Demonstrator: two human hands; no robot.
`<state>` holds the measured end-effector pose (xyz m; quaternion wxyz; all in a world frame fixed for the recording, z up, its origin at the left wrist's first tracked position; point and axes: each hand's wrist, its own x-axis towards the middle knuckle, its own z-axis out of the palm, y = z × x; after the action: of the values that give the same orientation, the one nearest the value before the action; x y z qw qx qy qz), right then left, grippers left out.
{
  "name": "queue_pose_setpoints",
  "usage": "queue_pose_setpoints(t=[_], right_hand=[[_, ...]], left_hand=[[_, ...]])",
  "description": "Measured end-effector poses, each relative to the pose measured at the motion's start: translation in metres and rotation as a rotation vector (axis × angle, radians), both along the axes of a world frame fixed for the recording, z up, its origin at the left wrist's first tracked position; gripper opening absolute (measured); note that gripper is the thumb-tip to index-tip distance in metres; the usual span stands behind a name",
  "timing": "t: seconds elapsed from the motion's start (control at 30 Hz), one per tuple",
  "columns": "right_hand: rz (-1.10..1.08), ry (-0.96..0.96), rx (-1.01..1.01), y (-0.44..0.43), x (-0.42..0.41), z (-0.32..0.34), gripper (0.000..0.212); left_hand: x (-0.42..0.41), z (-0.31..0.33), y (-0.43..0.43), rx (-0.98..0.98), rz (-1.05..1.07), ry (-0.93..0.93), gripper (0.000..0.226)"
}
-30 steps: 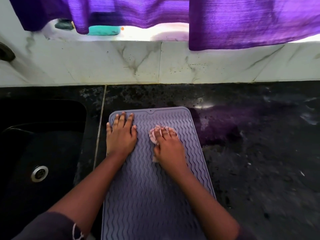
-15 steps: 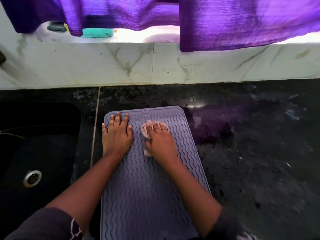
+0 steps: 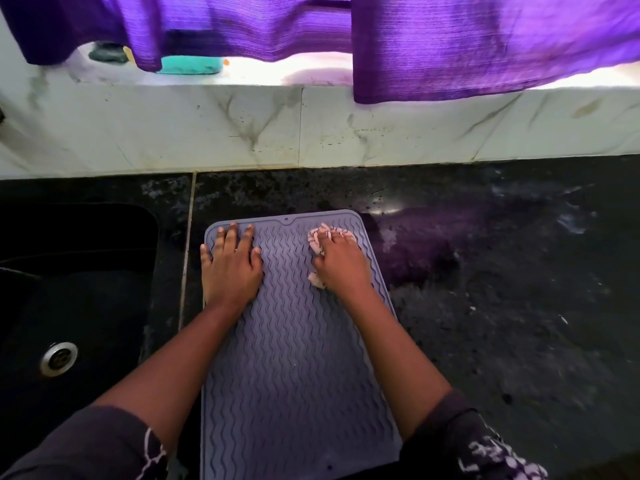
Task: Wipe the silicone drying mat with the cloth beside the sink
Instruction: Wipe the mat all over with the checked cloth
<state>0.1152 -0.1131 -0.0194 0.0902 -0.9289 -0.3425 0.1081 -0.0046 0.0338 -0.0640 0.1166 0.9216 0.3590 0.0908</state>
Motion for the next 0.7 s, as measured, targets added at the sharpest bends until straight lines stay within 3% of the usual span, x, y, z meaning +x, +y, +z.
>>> queue_pose_setpoints(t=[0.17,0.27,0.4,0.57,0.7], right_hand=[[-0.042,0.057,0.073,-0.012,-0.005,0.014,0.029],[-0.024,0.064,0.200,0.012,0.009,0.018,0.043],[0.016,0.029,0.067,0.022,0.010,0.007,0.053],[-0.006,-0.020,0.026,-0.004,-0.016,0.003,0.035],[-0.061,0.121,0.262,0.012,-0.017,0.008,0.043]], left_hand=[[0.000,0.001,0.000,0.002,0.000,0.002,0.051],[0.001,-0.001,0.000,0.001,0.002,0.007,0.051],[0.000,-0.001,0.001,0.004,0.001,0.000,0.051],[0.001,0.002,0.000,0.001,0.006,0.007,0.051],[0.000,0.002,0.000,-0.009,-0.001,0.006,0.051]])
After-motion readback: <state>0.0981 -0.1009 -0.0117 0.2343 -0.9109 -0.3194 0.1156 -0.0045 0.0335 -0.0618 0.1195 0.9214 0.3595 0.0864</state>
